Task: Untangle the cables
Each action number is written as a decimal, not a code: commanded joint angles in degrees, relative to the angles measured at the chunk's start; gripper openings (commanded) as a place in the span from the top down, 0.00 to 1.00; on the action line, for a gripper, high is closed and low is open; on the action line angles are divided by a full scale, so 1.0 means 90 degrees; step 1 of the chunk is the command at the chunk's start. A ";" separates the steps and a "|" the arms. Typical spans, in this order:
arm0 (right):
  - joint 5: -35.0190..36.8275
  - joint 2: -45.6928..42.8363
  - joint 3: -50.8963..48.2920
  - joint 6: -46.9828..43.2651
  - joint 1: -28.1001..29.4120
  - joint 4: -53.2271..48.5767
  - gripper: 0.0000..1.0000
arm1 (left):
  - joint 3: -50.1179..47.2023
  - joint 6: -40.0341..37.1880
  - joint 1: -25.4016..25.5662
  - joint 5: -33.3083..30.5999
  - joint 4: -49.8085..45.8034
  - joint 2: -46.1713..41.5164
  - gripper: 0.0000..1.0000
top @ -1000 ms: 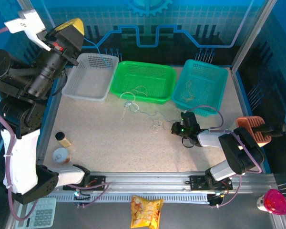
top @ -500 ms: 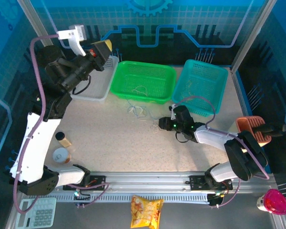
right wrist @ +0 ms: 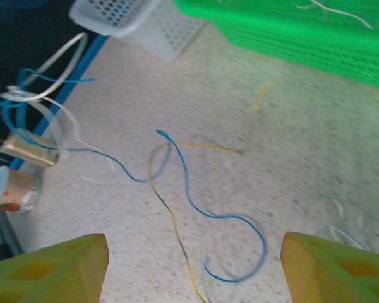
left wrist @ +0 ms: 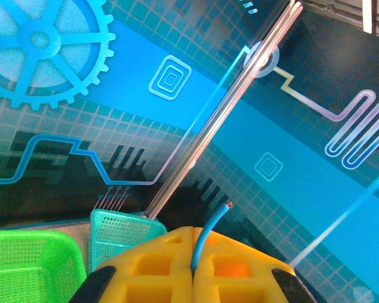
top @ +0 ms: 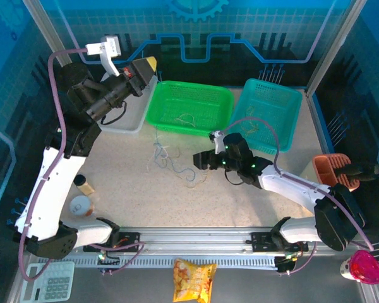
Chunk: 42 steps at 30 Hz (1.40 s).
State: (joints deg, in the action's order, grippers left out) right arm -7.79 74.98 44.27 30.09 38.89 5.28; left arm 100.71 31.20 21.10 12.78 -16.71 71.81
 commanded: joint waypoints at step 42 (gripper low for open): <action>0.0886 0.3898 0.0645 0.1437 0.1277 0.5202 0.78 | 0.0030 0.0977 0.0222 0.0177 0.1339 0.0281 1.00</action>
State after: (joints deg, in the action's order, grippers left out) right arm -3.86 108.03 49.19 40.84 49.98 47.35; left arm 98.15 38.92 22.70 14.85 -7.31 73.73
